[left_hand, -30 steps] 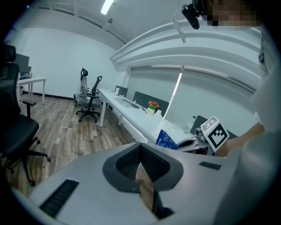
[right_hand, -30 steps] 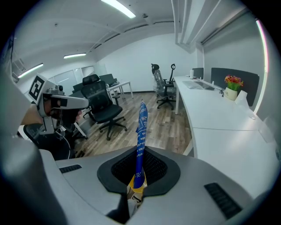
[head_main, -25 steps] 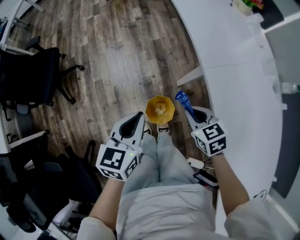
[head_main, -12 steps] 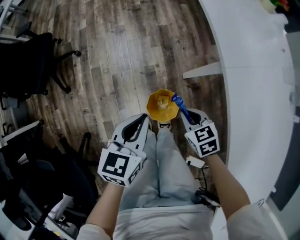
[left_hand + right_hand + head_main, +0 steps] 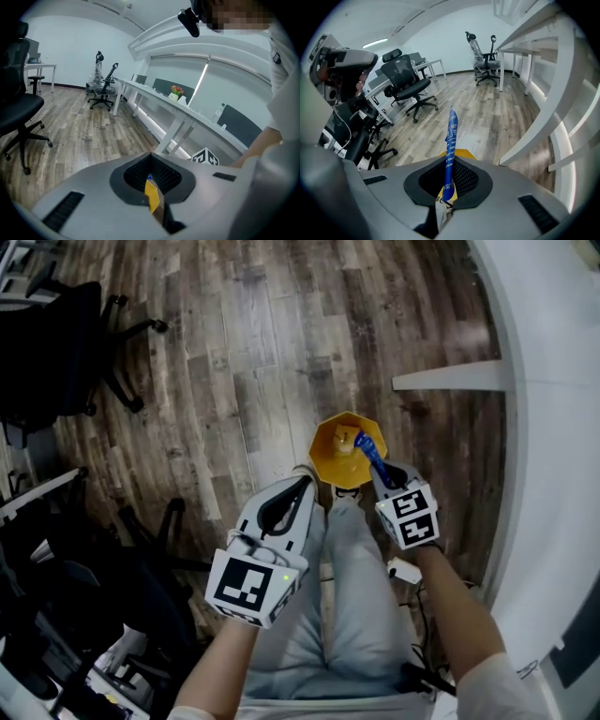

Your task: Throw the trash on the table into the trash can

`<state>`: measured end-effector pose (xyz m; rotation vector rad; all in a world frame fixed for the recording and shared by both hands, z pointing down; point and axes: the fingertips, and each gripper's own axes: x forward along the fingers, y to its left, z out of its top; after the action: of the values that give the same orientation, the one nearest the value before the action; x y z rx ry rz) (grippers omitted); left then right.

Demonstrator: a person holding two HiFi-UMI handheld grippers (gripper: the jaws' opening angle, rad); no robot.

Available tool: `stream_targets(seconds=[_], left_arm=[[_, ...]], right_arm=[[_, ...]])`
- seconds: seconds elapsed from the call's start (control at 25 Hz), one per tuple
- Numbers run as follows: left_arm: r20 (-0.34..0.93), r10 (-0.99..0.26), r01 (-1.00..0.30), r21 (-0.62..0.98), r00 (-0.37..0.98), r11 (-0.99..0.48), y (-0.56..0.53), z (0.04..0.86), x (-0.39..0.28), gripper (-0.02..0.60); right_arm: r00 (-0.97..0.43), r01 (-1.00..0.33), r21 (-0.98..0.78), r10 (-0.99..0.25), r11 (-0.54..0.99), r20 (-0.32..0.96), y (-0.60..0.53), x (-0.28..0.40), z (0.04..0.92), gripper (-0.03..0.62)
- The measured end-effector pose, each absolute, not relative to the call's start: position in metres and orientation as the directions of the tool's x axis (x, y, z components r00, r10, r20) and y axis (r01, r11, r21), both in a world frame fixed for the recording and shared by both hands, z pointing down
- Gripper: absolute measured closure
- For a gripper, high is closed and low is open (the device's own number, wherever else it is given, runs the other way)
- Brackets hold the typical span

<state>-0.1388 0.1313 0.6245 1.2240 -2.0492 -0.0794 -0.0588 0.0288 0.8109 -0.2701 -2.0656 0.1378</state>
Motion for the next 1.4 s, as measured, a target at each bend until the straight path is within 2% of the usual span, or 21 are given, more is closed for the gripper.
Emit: stream_targets(seconds=[0.28,0.64,1.08,1.12,1.2,1.4], left_arm=[[0.569,-0.780,-0.732,0.411,-0.259,0.543,0.139,0.675,-0.134,0.580],[0.586,-0.767,-0.714,0.418,-0.260,0.561,0.151,0.736,-0.127,0.580],[0.593,-0.758,-0.699,0.420,-0.273,0.580,0.158,0.763,-0.126,0.580],[0.592,-0.758,-0.698,0.421,-0.273,0.579,0.158,0.763,-0.125,0.580],[0.592,-0.759,-0.699,0.421,-0.272,0.578,0.159,0.763,-0.123,0.580],[0.592,-0.759,-0.701,0.419,-0.271,0.576,0.162,0.762,-0.121,0.580]], right_arm=[[-0.415,0.151,-0.215,0.259,0.965,0.872,0.048,-0.049,0.883,0.553],[-0.311,0.109,-0.200,0.225,0.974,0.924,0.051,-0.037,0.983,0.553],[-0.268,0.137,-0.184,0.216,0.973,0.939,0.051,-0.033,1.026,0.550],[-0.268,0.140,-0.184,0.216,0.973,0.939,0.052,-0.033,1.027,0.535],[-0.261,0.144,-0.183,0.216,0.972,0.941,0.054,-0.033,1.029,0.464],[-0.253,0.165,-0.161,0.199,0.973,0.947,0.056,-0.031,1.029,0.375]])
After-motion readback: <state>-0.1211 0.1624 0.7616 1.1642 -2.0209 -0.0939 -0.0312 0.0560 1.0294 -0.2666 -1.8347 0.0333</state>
